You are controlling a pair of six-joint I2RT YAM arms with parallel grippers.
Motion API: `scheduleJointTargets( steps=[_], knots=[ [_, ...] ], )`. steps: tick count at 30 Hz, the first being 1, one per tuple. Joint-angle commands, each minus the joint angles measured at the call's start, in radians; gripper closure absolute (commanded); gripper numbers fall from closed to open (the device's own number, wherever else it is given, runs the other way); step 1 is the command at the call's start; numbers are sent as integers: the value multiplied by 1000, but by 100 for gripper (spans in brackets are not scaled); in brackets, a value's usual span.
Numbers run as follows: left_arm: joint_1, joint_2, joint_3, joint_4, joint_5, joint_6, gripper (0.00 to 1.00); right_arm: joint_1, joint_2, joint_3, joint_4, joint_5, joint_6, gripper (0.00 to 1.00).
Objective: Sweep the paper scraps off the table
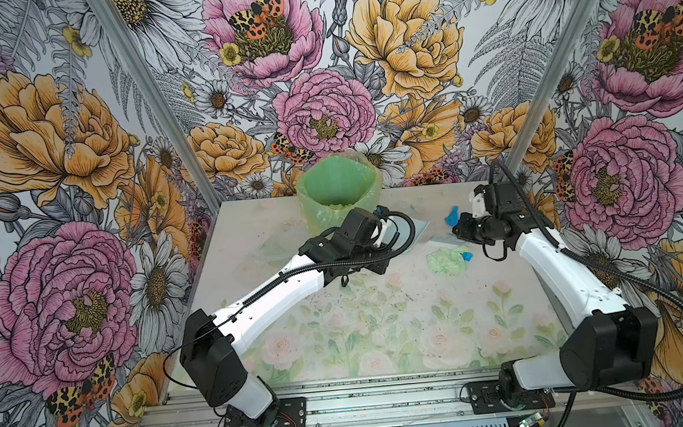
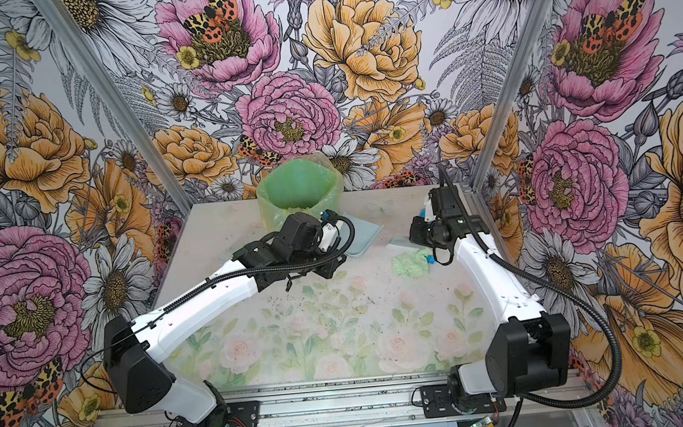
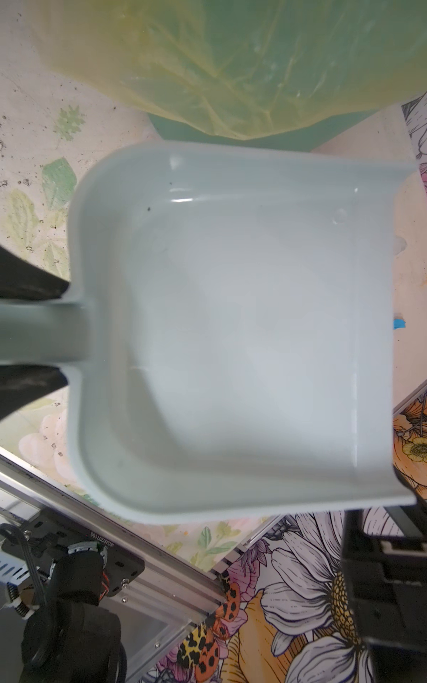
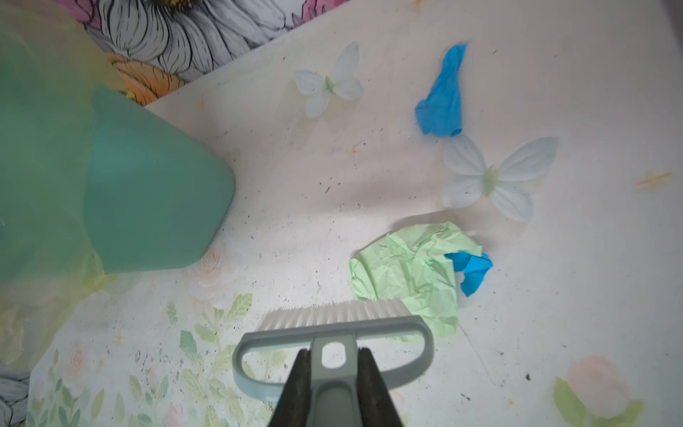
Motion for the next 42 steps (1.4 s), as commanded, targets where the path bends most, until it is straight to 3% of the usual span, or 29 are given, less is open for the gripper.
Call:
scheduleJointTargets(
  steps=[1,4,8,16,27,42],
  knots=[
    [-11,21,-20,8,-7,12,78,-18,-37,-38,8,208,48,100],
    [-16,40,-30,6,11,12,78,-21,-56,-65,-4,329,61,100],
    [-26,70,-40,5,25,16,78,-22,-64,-98,-11,356,64,100],
    [-44,147,-10,-31,28,23,79,-11,-8,-153,-18,235,60,100],
    [-46,157,-20,-37,28,20,79,98,113,-141,23,208,94,100],
    [-49,114,-113,-37,-13,-2,79,108,221,-12,167,-40,89,100]
  ],
)
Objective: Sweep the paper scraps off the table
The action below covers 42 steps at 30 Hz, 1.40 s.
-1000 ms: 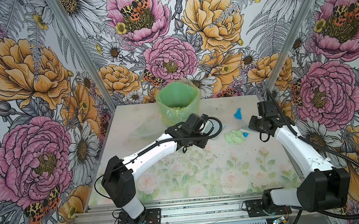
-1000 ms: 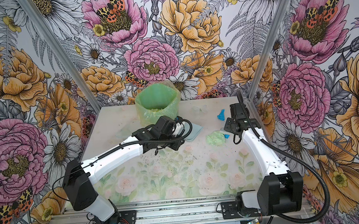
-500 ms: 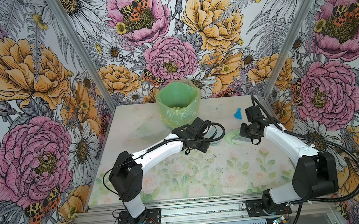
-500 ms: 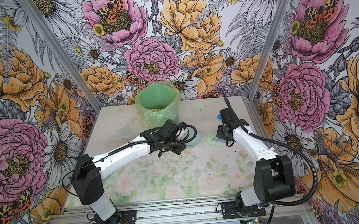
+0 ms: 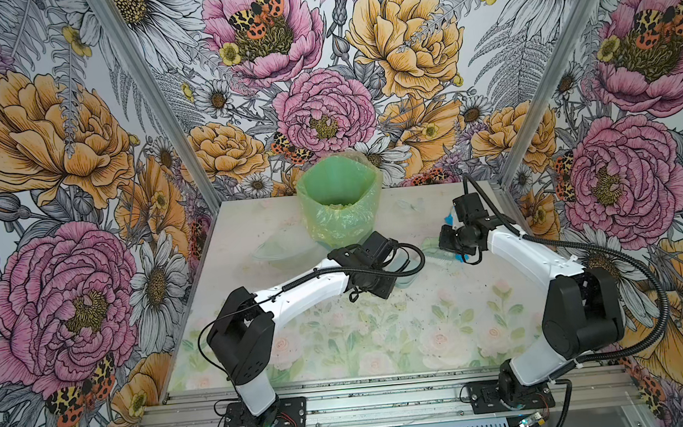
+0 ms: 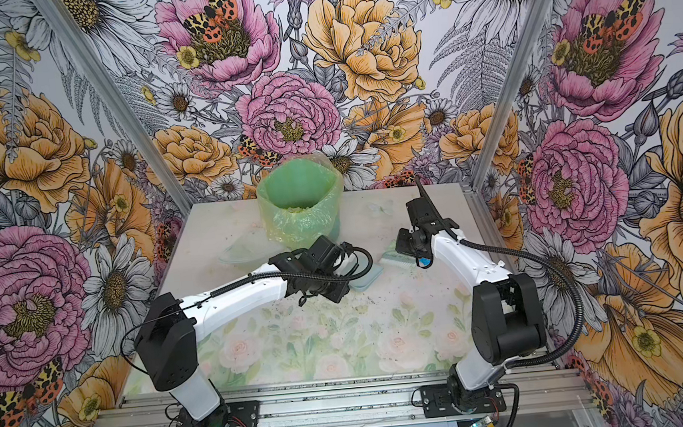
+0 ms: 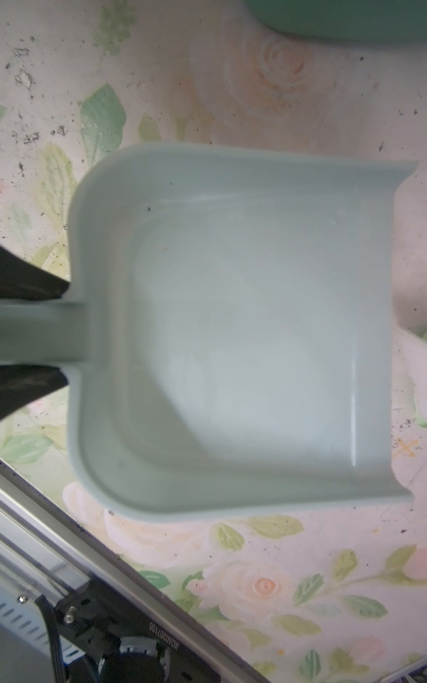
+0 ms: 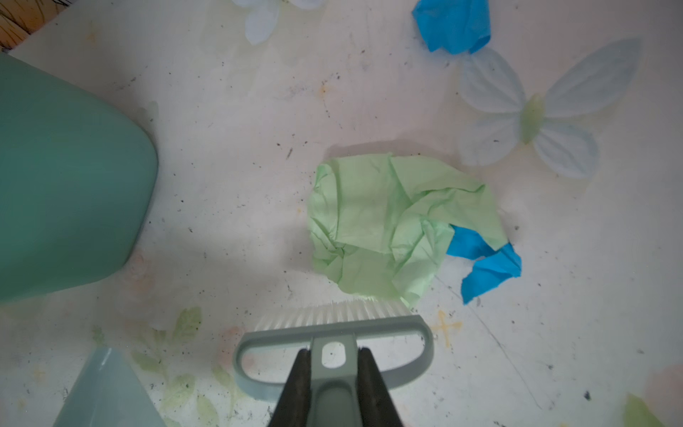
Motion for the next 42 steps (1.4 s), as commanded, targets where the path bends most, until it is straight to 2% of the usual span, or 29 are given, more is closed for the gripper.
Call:
scheduleJointTargets(
  steps=[1,9,18,26,34,42],
  knots=[
    [-8,-49,-10,9,-25,-9,79,1,-8,46,58,-73,-5,100],
    [-9,-45,-27,9,-28,0,79,-17,-91,50,61,-34,-24,100],
    [-22,2,-23,9,-64,23,82,-89,-138,2,59,161,76,100],
    [-52,75,-10,16,-168,28,84,-104,-85,31,62,320,134,100],
    [-63,144,0,27,-181,27,84,-100,6,67,80,294,132,100],
    [-69,160,6,26,-183,29,84,-47,51,63,90,258,125,100]
  ],
)
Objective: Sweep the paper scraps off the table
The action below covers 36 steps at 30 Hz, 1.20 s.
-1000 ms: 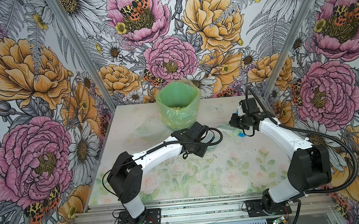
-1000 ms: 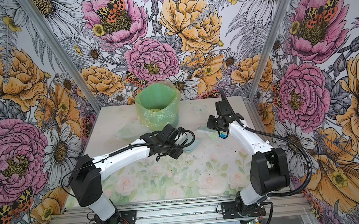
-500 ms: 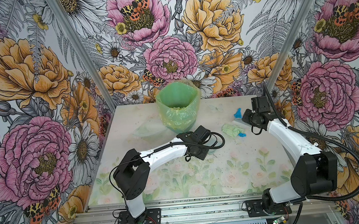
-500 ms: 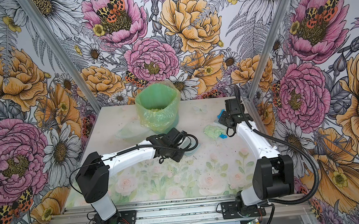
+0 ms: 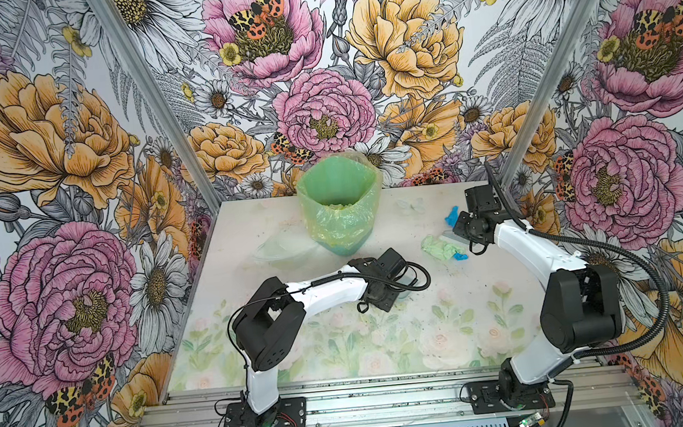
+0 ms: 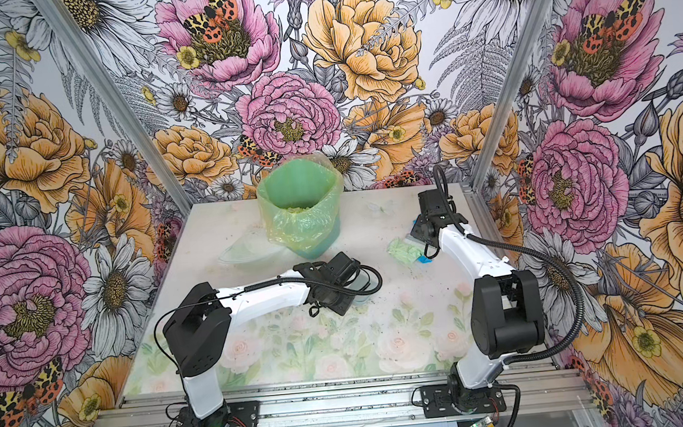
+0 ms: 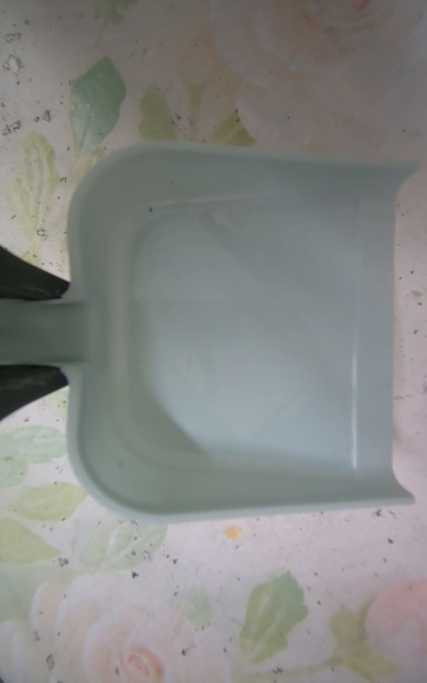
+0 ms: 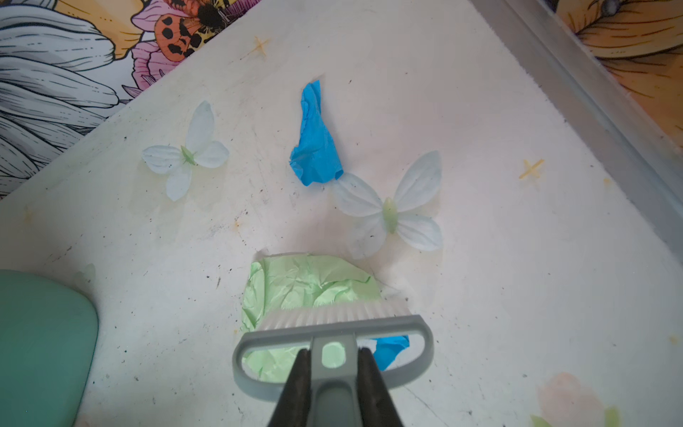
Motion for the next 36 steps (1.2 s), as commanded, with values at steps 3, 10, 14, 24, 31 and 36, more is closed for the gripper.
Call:
scheduleJointTargets(
  steps=[3,10,14,24,31,36],
  knots=[
    [-11,10,25,20,-25,17,84,51,16,22,24,-4,-2,100],
    [-11,28,36,20,-20,18,85,102,3,-9,22,-8,-7,100],
    [-13,32,40,19,-23,20,85,119,-7,-29,22,-77,-29,100],
    [-14,38,48,19,-25,17,85,155,-60,-84,-18,-280,-102,100],
    [-17,42,50,19,-23,18,85,152,-140,-79,-18,-270,-131,100],
    [-17,41,48,19,-28,17,85,145,-177,-35,-18,-170,-159,100]
  ],
)
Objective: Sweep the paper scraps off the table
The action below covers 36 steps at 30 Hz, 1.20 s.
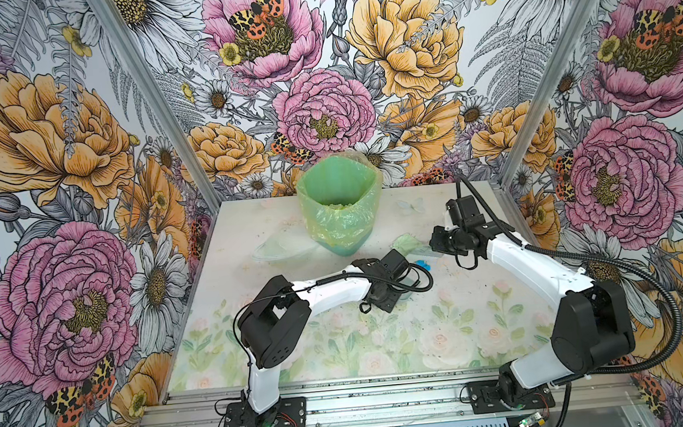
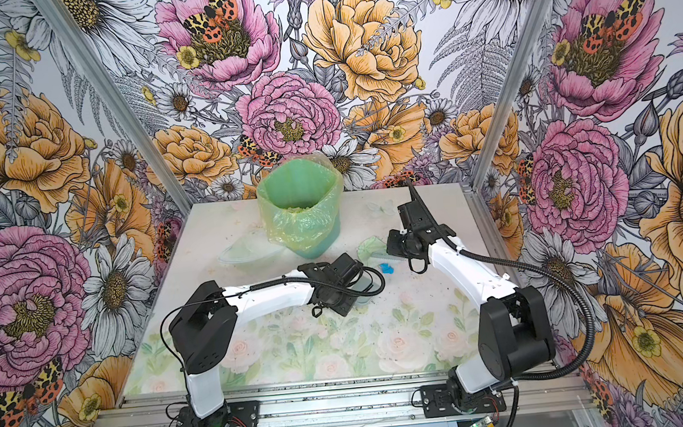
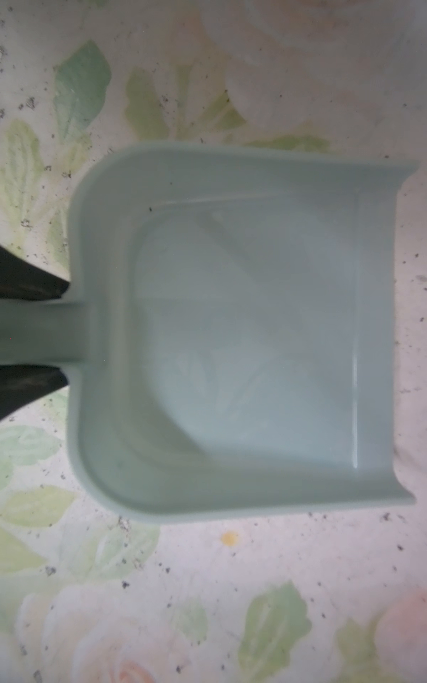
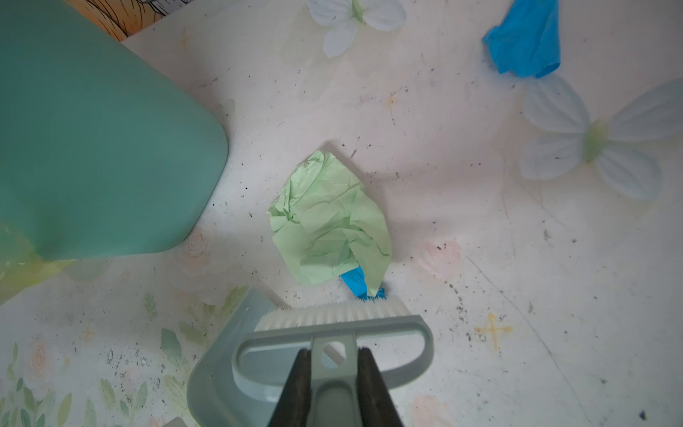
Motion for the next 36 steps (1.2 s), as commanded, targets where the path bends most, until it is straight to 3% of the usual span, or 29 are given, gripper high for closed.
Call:
scheduleJointTargets(
  steps=[1,10,23,36],
  knots=[
    [-6,9,29,19,-24,10,85,-8,-32,60,5,84,-38,100],
    [-9,3,27,22,-29,9,85,-30,77,142,3,318,-36,100],
    [-12,1,28,21,-34,8,85,-15,189,160,3,305,-44,100],
    [-13,13,33,21,-28,12,85,37,102,50,3,165,-130,100]
  ],
)
